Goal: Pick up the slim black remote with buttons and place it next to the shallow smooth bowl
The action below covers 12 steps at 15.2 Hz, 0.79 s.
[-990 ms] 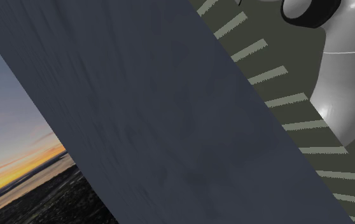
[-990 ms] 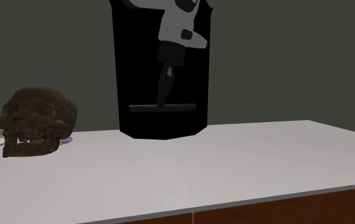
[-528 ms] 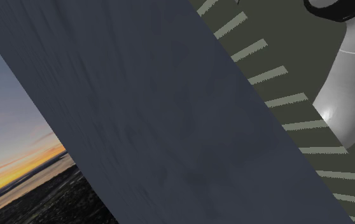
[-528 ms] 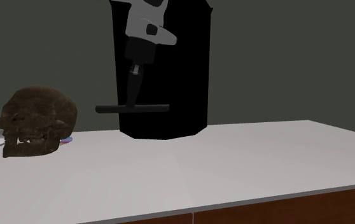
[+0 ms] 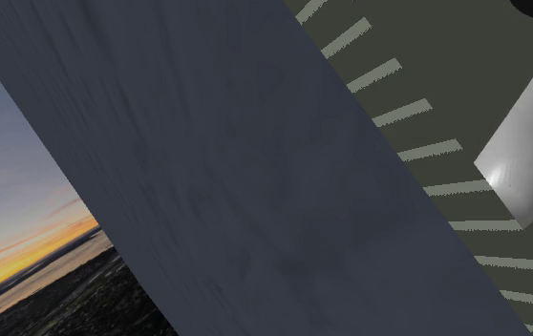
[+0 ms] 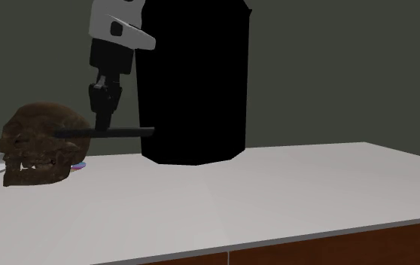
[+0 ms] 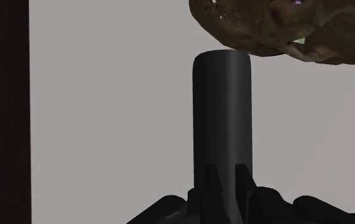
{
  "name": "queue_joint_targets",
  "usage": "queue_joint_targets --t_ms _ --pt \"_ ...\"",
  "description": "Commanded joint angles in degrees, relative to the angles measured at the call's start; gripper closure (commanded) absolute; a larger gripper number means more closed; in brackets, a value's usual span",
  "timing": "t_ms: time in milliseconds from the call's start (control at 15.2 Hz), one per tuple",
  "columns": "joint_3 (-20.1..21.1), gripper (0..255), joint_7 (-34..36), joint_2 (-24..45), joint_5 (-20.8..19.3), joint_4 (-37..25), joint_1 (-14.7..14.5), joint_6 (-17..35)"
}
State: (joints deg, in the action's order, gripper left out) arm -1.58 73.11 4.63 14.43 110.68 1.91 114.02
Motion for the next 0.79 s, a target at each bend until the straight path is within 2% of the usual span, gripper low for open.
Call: queue_joint_targets --t_ms 0,726 --pt "1.1 255 2.2 -2.0 0.0 2.7 -1.3 1.3" --pt "8.6 255 16.1 -7.6 0.6 10.2 -8.7 6.4"
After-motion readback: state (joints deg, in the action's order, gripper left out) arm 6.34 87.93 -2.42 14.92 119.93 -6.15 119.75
